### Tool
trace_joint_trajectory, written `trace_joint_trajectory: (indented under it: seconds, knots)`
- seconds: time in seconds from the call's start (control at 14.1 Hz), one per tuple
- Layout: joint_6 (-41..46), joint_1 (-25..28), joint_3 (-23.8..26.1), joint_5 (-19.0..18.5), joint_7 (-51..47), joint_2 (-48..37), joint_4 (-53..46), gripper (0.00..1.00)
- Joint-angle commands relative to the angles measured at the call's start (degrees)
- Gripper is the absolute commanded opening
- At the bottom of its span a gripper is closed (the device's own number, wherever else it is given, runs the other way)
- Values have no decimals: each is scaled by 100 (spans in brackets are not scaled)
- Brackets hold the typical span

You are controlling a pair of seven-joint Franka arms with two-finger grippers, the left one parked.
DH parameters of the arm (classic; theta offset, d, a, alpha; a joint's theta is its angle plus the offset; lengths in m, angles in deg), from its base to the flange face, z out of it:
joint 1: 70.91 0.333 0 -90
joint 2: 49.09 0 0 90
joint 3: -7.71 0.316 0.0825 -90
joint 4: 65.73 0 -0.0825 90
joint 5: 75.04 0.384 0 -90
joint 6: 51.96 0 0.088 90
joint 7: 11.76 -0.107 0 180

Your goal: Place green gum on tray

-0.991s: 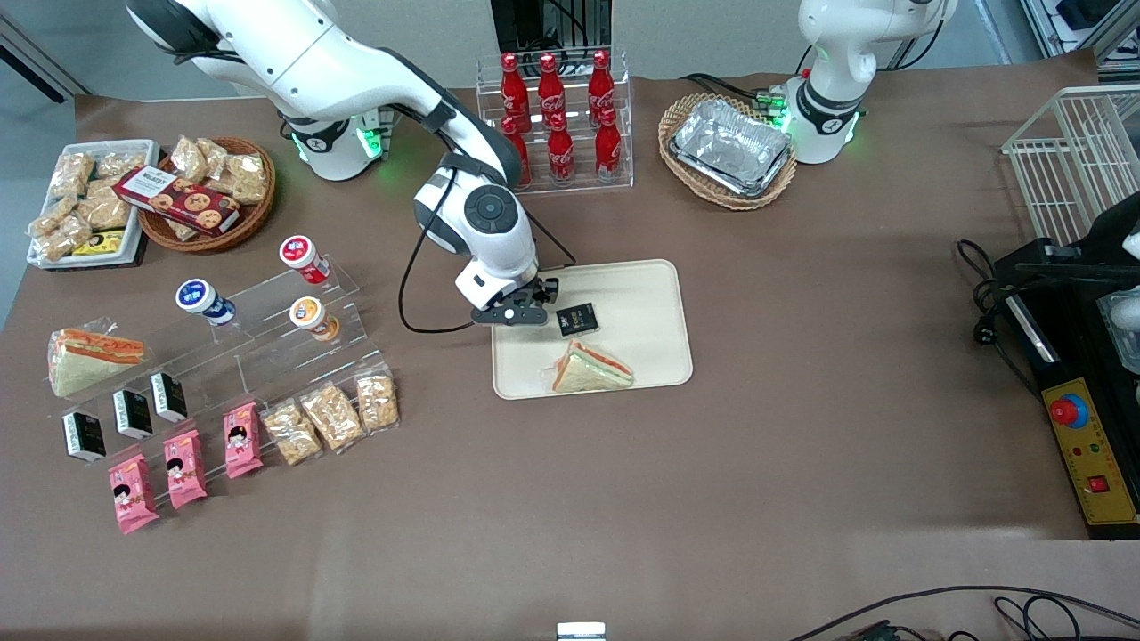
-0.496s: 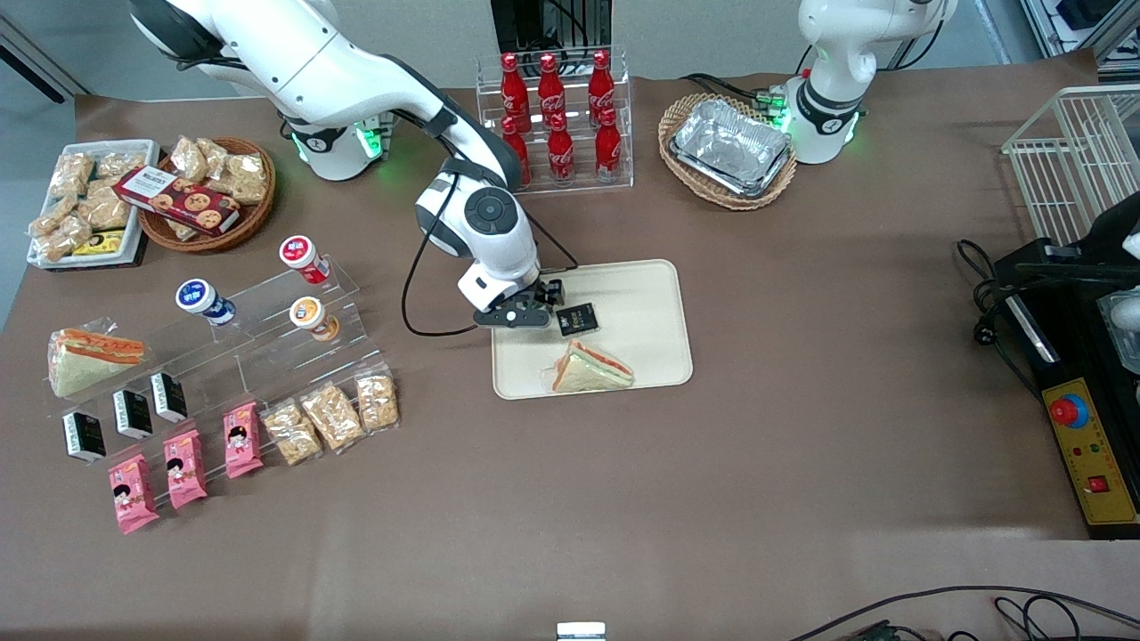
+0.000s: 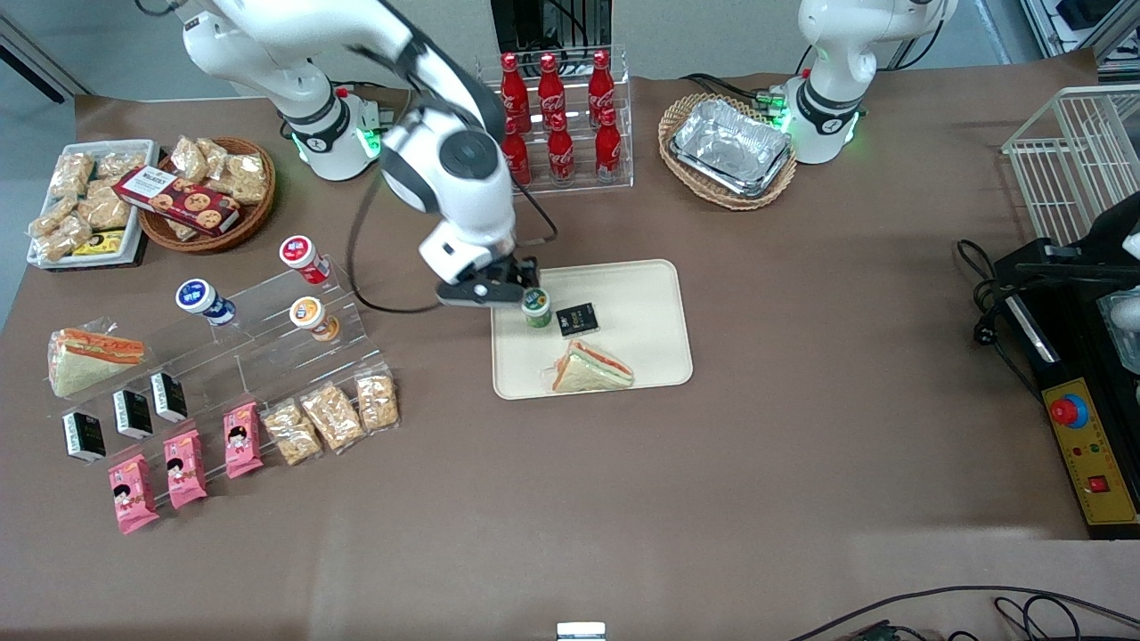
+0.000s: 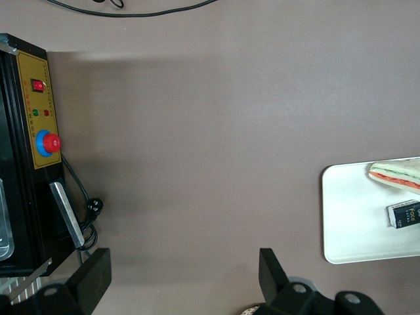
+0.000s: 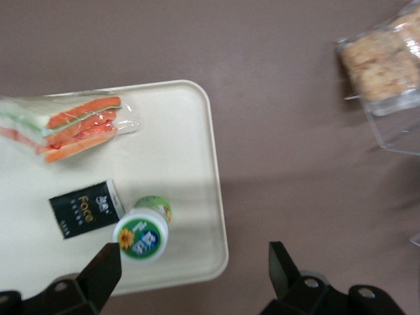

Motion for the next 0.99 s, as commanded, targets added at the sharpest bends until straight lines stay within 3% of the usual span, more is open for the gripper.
trace_joint_trajectory:
  seconds: [0.0,0.21,0.57,0.78,0.92]
  knots:
    - [718,-486,-202,854,1280,-1185,68,100]
    - [1262,-513,-1009,855,2405,-1582,-98,100]
    - [2396,-540,-2468,863,4084,-1557,-1301,100]
    - [2590,-592,-3146,864,4842,-1557,-1706,100]
    - [2739,-828,-3315,863,5307,-1539,-1944,100]
